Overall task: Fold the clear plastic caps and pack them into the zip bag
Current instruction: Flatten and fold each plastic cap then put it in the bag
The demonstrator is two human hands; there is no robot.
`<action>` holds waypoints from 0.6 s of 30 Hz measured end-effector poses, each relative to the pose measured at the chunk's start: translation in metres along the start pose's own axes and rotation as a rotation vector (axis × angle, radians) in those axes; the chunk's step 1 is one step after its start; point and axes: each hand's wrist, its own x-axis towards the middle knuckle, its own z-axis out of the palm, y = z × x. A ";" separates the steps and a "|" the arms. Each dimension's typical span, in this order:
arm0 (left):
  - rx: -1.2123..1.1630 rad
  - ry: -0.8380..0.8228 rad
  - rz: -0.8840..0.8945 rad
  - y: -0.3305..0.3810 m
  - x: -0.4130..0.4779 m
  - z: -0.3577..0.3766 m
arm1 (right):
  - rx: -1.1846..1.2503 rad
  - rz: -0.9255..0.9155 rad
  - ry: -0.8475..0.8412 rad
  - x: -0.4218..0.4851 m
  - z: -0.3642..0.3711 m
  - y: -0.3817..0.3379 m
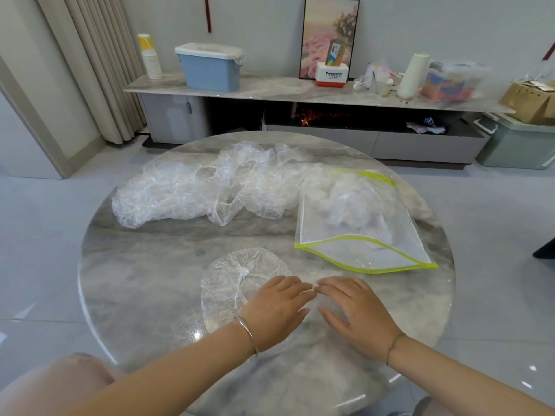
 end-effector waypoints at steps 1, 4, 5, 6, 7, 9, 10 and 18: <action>0.009 -0.053 -0.015 -0.001 -0.005 0.005 | 0.003 0.018 -0.045 -0.004 0.004 0.001; -0.053 -0.216 -0.107 -0.003 -0.012 0.011 | -0.002 0.053 -0.135 -0.011 0.010 0.005; -0.068 -0.242 -0.125 -0.005 -0.013 0.011 | -0.009 0.052 -0.159 -0.012 0.011 0.006; -0.070 -0.259 -0.137 -0.007 -0.013 0.010 | -0.019 0.040 -0.178 -0.013 0.012 0.008; -0.064 -0.271 -0.141 -0.008 -0.013 0.008 | -0.033 0.026 -0.190 -0.014 0.014 0.010; -0.048 -0.277 -0.127 -0.009 -0.014 0.006 | -0.056 -0.008 -0.178 -0.014 0.017 0.012; -0.039 -0.271 -0.116 -0.009 -0.014 0.005 | -0.062 -0.030 -0.155 -0.012 0.017 0.012; -0.091 -0.276 -0.183 -0.011 -0.012 0.000 | -0.059 -0.044 -0.128 -0.001 0.015 0.011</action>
